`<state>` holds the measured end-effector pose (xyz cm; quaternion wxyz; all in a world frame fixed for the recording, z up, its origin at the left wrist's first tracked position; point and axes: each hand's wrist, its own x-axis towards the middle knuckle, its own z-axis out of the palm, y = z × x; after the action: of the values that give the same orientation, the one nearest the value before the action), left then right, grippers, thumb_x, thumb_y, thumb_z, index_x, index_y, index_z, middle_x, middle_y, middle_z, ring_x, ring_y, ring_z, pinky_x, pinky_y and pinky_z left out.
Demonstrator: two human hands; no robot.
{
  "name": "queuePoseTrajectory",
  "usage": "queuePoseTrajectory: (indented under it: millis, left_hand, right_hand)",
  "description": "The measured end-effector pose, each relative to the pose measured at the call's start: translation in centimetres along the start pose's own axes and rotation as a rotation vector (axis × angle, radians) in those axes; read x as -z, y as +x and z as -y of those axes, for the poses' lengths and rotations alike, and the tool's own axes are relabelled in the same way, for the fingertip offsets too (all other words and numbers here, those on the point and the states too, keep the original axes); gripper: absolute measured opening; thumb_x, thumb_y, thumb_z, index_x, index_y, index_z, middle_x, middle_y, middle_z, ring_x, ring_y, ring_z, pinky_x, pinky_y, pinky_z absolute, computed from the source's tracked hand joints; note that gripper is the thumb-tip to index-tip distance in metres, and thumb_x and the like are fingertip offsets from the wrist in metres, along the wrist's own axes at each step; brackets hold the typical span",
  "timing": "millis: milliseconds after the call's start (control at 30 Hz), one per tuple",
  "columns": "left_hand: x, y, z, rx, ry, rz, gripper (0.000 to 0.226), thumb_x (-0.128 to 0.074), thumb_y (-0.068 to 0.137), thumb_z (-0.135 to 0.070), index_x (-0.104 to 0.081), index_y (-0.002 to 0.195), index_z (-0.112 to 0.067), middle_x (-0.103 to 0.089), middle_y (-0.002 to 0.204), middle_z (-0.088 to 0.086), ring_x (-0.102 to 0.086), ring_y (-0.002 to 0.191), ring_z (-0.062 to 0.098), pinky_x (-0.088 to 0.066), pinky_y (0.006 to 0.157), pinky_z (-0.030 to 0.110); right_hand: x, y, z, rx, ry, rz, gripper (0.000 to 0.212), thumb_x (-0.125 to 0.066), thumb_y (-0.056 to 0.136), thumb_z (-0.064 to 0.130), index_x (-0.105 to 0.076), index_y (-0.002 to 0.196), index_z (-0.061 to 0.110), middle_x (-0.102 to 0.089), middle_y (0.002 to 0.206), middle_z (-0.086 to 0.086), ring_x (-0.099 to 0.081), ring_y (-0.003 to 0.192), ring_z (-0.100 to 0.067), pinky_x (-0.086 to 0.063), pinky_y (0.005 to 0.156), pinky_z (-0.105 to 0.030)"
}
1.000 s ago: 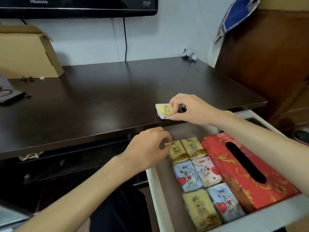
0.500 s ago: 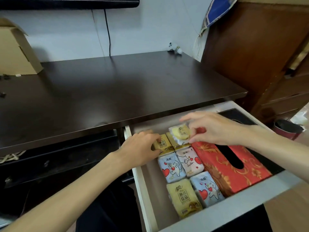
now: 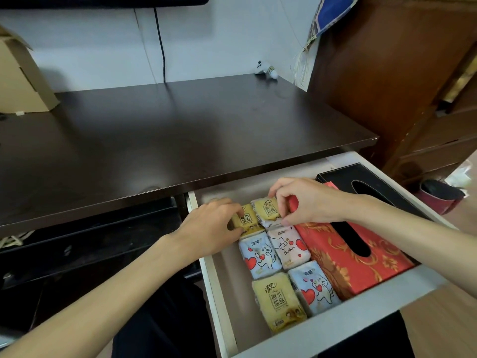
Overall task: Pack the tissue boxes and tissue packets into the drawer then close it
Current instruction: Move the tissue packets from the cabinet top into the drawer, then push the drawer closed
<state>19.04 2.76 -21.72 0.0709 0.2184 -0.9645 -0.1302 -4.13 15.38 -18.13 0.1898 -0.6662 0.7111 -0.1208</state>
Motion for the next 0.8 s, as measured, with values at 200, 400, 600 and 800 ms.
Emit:
queuePoseTrajectory:
  millis: [200, 400, 600, 800]
  left_hand:
    - [-2.0, -1.3, -3.0, -0.019, -0.064, 0.064, 0.030, -0.061, 0.091, -0.042, -0.064, 0.117, -0.028, -0.058, 0.123, -0.012, -0.057, 0.110, 0.012, -0.055, 0.083, 0.038]
    - [-0.5, -5.8, -5.5, 0.012, -0.276, 0.000, 0.027, -0.060, 0.093, -0.040, -0.066, 0.118, -0.029, -0.062, 0.117, -0.018, -0.058, 0.111, 0.006, -0.051, 0.090, 0.038]
    - [4.8, -8.9, -8.9, -0.011, -0.543, -0.056, 0.022, -0.061, 0.090, -0.045, -0.071, 0.109, -0.037, -0.070, 0.100, -0.026, -0.064, 0.102, -0.004, -0.053, 0.088, 0.032]
    - [3.4, -11.8, -14.3, -0.126, -0.338, 0.028, 0.042, -0.047, 0.085, -0.067, -0.057, 0.119, -0.044, -0.062, 0.111, -0.030, -0.058, 0.104, -0.004, -0.051, 0.084, 0.032]
  right_hand:
    - [-1.2, -5.8, -0.5, -0.067, 0.106, -0.035, 0.017, -0.087, 0.078, 0.030, -0.071, 0.079, 0.036, -0.053, 0.127, 0.031, -0.056, 0.115, 0.002, -0.048, 0.096, -0.028]
    - [-2.0, -12.5, 0.8, 0.019, 0.159, -0.156, 0.013, -0.071, 0.093, 0.028, -0.072, 0.099, 0.040, -0.059, 0.130, 0.025, -0.053, 0.130, 0.000, -0.044, 0.106, -0.029]
    - [-1.2, -16.6, 1.3, 0.146, 0.132, -0.264, 0.021, -0.062, 0.100, 0.038, -0.073, 0.113, 0.025, -0.065, 0.126, 0.015, -0.061, 0.124, -0.011, -0.046, 0.102, -0.024]
    - [-4.8, -21.6, -0.5, 0.081, -0.005, -0.266, 0.053, -0.062, 0.096, 0.056, -0.064, 0.133, 0.019, -0.053, 0.146, 0.007, -0.048, 0.139, -0.016, -0.043, 0.109, -0.041]
